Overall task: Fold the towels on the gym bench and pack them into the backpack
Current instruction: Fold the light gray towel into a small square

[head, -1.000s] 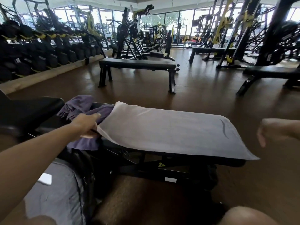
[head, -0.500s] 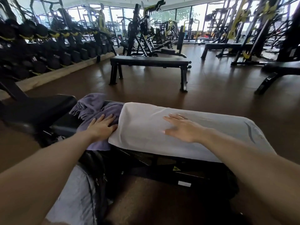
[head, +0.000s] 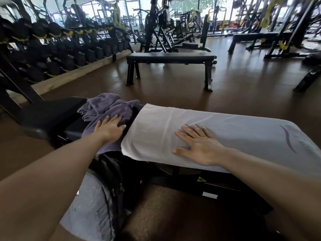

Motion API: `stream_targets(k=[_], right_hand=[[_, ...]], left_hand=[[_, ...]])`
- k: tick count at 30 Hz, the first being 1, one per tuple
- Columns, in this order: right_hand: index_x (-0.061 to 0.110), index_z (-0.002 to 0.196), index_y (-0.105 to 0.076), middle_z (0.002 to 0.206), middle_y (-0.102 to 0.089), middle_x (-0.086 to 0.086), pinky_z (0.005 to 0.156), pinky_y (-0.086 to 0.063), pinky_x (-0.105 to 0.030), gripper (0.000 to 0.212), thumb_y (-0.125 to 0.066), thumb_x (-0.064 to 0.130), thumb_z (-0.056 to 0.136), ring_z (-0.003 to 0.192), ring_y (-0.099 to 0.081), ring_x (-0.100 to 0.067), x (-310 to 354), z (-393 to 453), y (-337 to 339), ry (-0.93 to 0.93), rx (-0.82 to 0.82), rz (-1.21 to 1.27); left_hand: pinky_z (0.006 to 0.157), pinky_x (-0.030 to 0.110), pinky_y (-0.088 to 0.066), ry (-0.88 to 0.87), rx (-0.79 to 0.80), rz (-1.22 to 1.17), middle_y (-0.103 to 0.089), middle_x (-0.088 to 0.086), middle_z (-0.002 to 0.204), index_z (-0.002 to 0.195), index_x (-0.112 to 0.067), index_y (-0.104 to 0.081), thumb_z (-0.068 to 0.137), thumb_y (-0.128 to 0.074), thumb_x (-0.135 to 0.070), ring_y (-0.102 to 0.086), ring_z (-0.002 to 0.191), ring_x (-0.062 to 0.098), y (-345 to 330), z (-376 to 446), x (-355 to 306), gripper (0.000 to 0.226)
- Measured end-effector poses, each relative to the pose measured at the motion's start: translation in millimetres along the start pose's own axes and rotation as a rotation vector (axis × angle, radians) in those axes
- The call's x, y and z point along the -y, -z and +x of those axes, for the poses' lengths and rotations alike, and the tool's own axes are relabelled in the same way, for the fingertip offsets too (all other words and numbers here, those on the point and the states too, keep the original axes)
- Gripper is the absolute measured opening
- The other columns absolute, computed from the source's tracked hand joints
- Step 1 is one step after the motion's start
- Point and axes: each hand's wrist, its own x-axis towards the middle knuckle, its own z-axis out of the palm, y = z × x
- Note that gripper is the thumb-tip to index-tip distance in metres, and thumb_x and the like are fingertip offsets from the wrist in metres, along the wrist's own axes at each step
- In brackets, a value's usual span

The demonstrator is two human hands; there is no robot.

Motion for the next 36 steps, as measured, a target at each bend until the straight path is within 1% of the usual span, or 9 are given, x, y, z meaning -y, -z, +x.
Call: stream_targets(k=[6,9,13,16,19,27,31,34,36], right_hand=[[0.039,0.16,-0.018,0.17,-0.005,0.008,0.126,0.005,-0.041,0.08,-0.029,0.08,0.092,0.156,0.007,-0.016,7.5,-7.5,15.3,-0.051,-0.002,0.198],[0.033,0.142,-0.054,0.153,-0.048,0.007,0.119,-0.022,-0.032,0.055,-0.049,0.062,0.096,0.148,-0.028,-0.018,-23.2,-7.5,30.1,-0.184,-0.309,0.528],[0.03,0.127,-0.066,0.133,-0.065,0.001,0.108,-0.038,-0.035,0.039,-0.056,0.043,0.092,0.132,-0.046,-0.025,-120.1,-63.3,41.7,-0.588,-0.686,0.198],[0.025,0.141,-0.053,0.14,-0.058,-0.007,0.104,-0.041,-0.045,0.066,-0.051,0.063,0.088,0.129,-0.048,-0.035,-180.9,-122.1,33.9,-1.007,-0.512,0.269],[0.006,0.137,-0.058,0.137,-0.06,-0.013,0.092,-0.046,-0.038,0.095,-0.056,0.081,0.078,0.111,-0.058,-0.034,-201.7,-150.6,22.9,-1.098,-0.379,0.671],[-0.004,0.112,-0.066,0.103,-0.07,-0.018,0.072,-0.056,-0.042,0.067,-0.09,0.041,0.069,0.088,-0.068,-0.036,-220.6,-181.1,42.6,-1.074,-0.318,1.067],[0.003,0.131,-0.06,0.115,-0.069,-0.022,0.09,-0.054,-0.05,0.054,-0.075,0.029,0.087,0.105,-0.065,-0.039,-232.6,-205.1,34.6,-1.07,-0.287,1.2],[-0.001,0.125,-0.061,0.088,-0.075,-0.018,0.064,-0.059,-0.038,0.034,-0.057,0.021,0.1,0.074,-0.074,-0.032,-231.7,-228.9,35.9,-1.04,-0.318,1.344],[0.003,0.122,-0.065,0.088,-0.076,-0.016,0.066,-0.061,-0.038,0.037,-0.064,0.018,0.088,0.068,-0.075,-0.028,-226.6,-240.7,43.3,-0.954,-0.353,1.483]], left_hand=[[0.123,0.051,-0.019,-0.161,-0.44,-0.003,-0.053,0.017,0.147,0.141,-0.013,-0.055,0.099,-0.048,-0.029,-0.039,0.142,0.036,4.3,-10.3,-49.0,0.046],[0.121,0.053,-0.022,-0.264,-0.222,0.051,-0.048,0.008,0.152,0.138,-0.024,-0.056,0.095,-0.029,-0.057,-0.038,0.142,0.035,-17.8,-10.3,-92.9,0.061],[0.124,0.053,-0.004,-0.215,-0.009,0.049,-0.007,0.006,0.169,0.157,-0.031,-0.019,0.09,-0.018,-0.081,-0.006,0.156,0.03,-51.1,-17.6,-121.4,0.085],[0.124,0.054,-0.002,-0.236,-0.027,0.065,-0.001,0.006,0.17,0.159,-0.032,-0.012,0.089,-0.018,-0.083,0.0,0.157,0.028,-50.0,-19.7,-126.2,0.087],[0.124,0.054,-0.002,-0.261,-0.009,0.104,0.0,0.005,0.171,0.16,-0.034,-0.009,0.089,-0.017,-0.083,0.0,0.157,0.027,-48.8,-16.3,-131.3,0.087],[0.124,0.052,-0.001,-0.314,0.018,0.128,0.003,-0.001,0.171,0.161,-0.036,-0.005,0.087,-0.015,-0.085,0.005,0.157,0.022,-49.8,-24.6,-143.8,0.09],[0.124,0.051,0.005,-0.314,0.088,0.092,0.01,0.003,0.171,0.162,-0.031,0.001,0.087,-0.017,-0.085,0.012,0.157,0.024,-49.6,-48.9,-164.3,0.094],[0.124,0.052,0.009,-0.312,0.124,0.06,0.013,0.005,0.17,0.162,-0.03,0.003,0.087,-0.019,-0.086,0.016,0.156,0.025,-49.9,-67.1,-184.7,0.097],[0.124,0.053,0.009,-0.314,0.129,0.054,0.012,0.005,0.17,0.162,-0.029,0.002,0.085,-0.02,-0.088,0.015,0.156,0.026,-51.5,-73.4,-192.6,0.1]])
